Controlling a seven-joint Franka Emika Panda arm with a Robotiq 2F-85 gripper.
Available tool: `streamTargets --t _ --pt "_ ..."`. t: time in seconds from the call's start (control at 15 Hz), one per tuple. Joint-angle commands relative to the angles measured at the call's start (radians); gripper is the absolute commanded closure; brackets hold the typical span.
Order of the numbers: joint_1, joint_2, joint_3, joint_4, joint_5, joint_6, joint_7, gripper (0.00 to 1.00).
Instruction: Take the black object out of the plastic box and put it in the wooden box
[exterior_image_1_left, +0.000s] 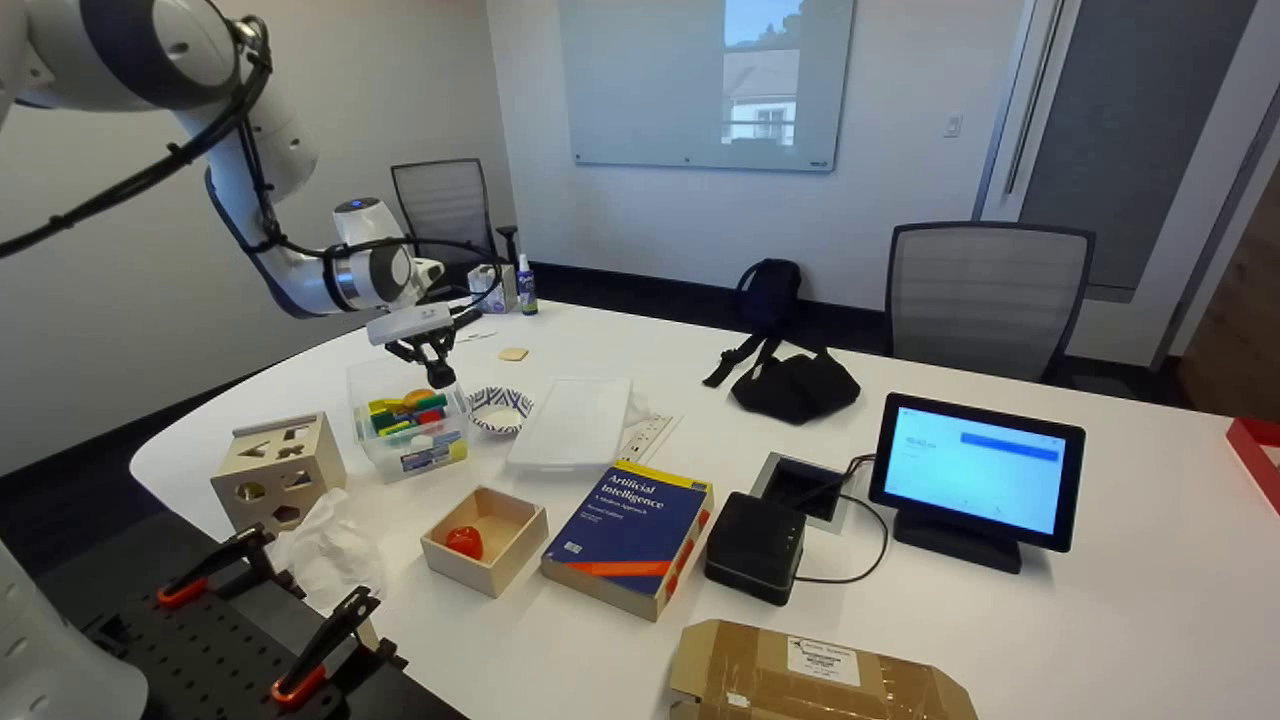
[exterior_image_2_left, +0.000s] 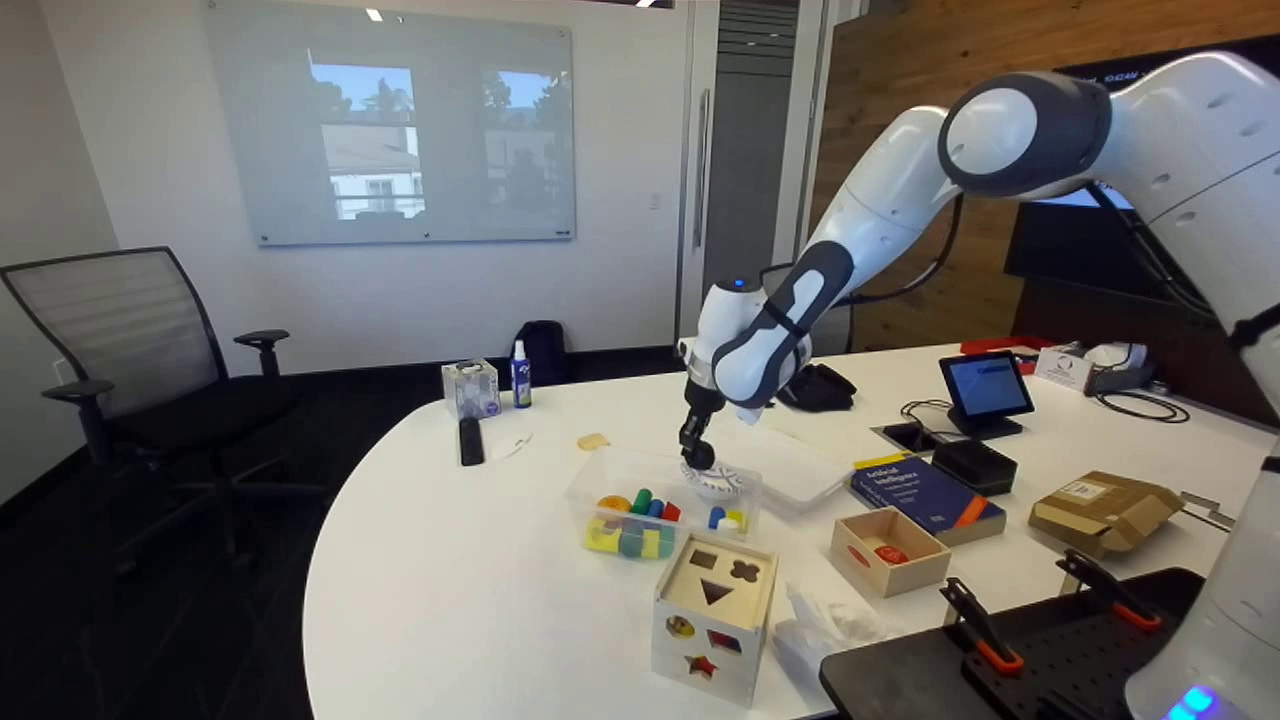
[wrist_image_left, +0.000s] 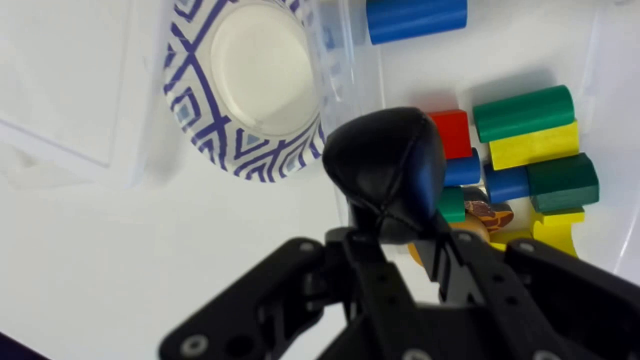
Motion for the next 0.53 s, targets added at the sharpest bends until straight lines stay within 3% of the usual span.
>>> streamTargets --t 0.0,0.27,0.47 --pt "-0.031 -0.205 -0.019 -0.17 -0.02 -0.068 0.051 0.93" --pt "-0.045 -0.325 -0.136 -0.302 -0.068 -0.043 0.137 0.93" --pt "-0.104 -0.379 -0.167 -0.418 -0.072 -0.051 0.153 0.93"
